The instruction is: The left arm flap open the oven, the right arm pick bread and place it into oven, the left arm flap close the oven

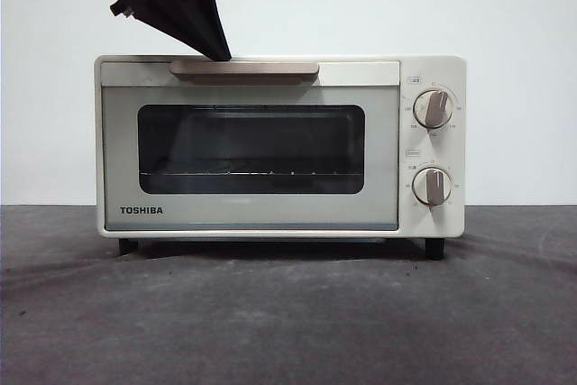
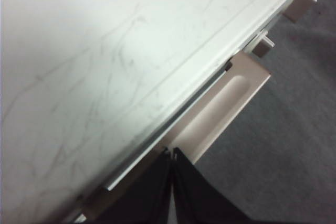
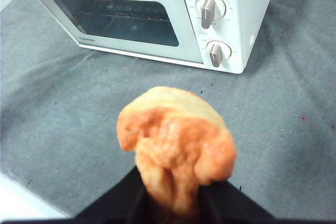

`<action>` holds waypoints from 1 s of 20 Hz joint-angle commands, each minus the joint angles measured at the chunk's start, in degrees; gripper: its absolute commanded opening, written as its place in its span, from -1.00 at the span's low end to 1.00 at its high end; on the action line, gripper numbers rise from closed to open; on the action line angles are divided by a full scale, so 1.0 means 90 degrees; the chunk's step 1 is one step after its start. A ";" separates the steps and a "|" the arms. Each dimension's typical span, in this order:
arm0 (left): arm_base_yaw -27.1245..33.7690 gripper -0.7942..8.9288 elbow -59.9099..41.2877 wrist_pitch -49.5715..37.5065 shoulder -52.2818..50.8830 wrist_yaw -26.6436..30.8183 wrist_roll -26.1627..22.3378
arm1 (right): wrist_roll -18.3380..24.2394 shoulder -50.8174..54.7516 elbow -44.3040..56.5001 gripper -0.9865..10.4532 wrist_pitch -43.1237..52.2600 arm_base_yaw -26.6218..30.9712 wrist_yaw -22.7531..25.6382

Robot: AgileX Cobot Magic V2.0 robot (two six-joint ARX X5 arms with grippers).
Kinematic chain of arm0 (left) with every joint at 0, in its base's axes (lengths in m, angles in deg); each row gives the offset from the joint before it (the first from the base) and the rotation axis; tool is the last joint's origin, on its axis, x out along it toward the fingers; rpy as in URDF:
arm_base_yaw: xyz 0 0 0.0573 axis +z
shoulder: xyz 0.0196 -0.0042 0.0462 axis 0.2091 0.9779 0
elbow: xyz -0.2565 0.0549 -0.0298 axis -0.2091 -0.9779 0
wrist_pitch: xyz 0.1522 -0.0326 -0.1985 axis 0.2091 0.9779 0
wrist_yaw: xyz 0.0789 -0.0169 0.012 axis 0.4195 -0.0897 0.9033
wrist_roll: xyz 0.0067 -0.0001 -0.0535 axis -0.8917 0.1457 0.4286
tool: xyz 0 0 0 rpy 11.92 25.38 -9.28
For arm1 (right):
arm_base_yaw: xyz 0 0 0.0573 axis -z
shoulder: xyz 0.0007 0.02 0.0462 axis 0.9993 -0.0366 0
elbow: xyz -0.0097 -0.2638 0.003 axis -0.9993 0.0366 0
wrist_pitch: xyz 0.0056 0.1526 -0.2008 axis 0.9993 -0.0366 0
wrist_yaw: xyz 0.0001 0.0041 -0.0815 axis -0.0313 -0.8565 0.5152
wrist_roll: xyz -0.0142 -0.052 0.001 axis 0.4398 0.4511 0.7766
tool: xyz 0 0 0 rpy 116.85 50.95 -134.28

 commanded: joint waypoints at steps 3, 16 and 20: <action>-0.0087 -0.82 0.0075 0.0578 0.0138 0.0017 -0.0080 | -0.0066 -0.0017 -0.0095 -0.73 0.0068 -0.0022 -0.0015; -0.0869 -0.82 -0.0461 0.0733 -0.0092 0.0590 -0.0012 | -0.0061 -0.0017 -0.0095 -0.73 0.0063 -0.0022 -0.0015; -0.1047 -0.82 -0.1457 -0.0185 -0.0670 0.0826 0.0413 | -0.0044 -0.0019 -0.0095 -0.73 0.0073 -0.0022 -0.0005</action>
